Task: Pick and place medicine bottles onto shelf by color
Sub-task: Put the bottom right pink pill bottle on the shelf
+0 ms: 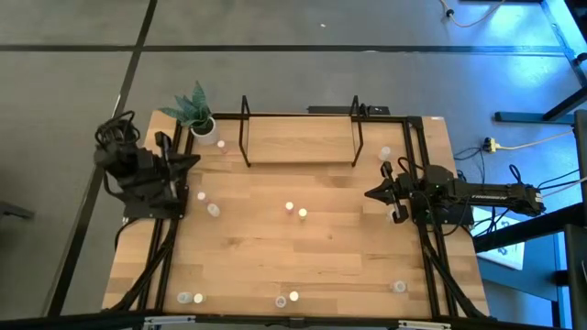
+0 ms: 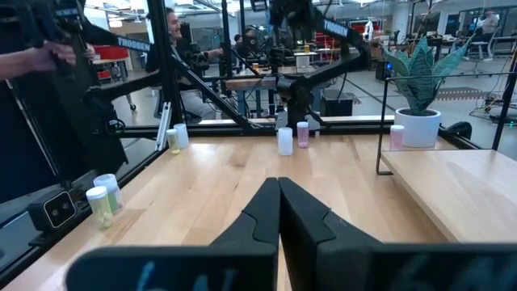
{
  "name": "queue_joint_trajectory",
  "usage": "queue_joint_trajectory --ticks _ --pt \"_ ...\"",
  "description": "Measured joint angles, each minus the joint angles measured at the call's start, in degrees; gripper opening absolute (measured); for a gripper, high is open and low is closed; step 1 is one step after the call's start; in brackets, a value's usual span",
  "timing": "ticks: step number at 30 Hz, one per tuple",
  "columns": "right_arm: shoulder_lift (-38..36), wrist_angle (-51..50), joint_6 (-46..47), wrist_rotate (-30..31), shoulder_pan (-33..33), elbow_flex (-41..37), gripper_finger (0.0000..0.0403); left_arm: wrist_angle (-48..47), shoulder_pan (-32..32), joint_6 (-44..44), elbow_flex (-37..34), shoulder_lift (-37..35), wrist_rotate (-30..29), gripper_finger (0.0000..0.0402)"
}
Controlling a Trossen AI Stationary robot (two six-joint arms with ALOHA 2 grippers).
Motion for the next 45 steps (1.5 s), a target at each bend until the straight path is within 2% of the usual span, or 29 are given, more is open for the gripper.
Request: queue_joint_trajectory --ticks 8,15,20,27,33,36,39,45 --pt "0.00 0.02 0.24 0.14 0.00 0.00 0.0006 0.07 0.02 0.01 13.21 17.18 -11.44 0.0014" --pt "0.00 0.03 0.19 0.70 0.00 0.00 0.0006 0.12 0.16 -1.93 23.14 29.83 -11.31 0.0014" --pt "0.00 0.04 0.19 0.74 0.00 0.00 0.0006 0.00 4.38 -7.33 27.76 37.89 -1.91 0.0014" --pt "0.00 0.09 0.28 1.52 0.00 0.00 0.0006 -0.67 19.38 -17.87 29.58 45.46 17.38 0.0014" --pt "0.00 2.66 2.85 1.64 0.00 0.02 0.0006 -12.74 32.18 -33.43 29.67 46.27 34.49 0.0014" --pt "0.02 3.44 0.93 1.66 0.00 0.41 0.0006 -18.12 36.43 -36.10 29.68 46.26 42.82 0.0014" --pt "0.07 0.83 -2.36 1.64 0.00 3.07 0.0006 -22.78 39.01 -36.26 30.39 46.28 47.03 0.0014" --pt "1.03 -12.34 -2.92 3.54 0.00 12.36 0.0006 -38.91 41.69 -36.28 37.80 49.36 49.70 0.0014"
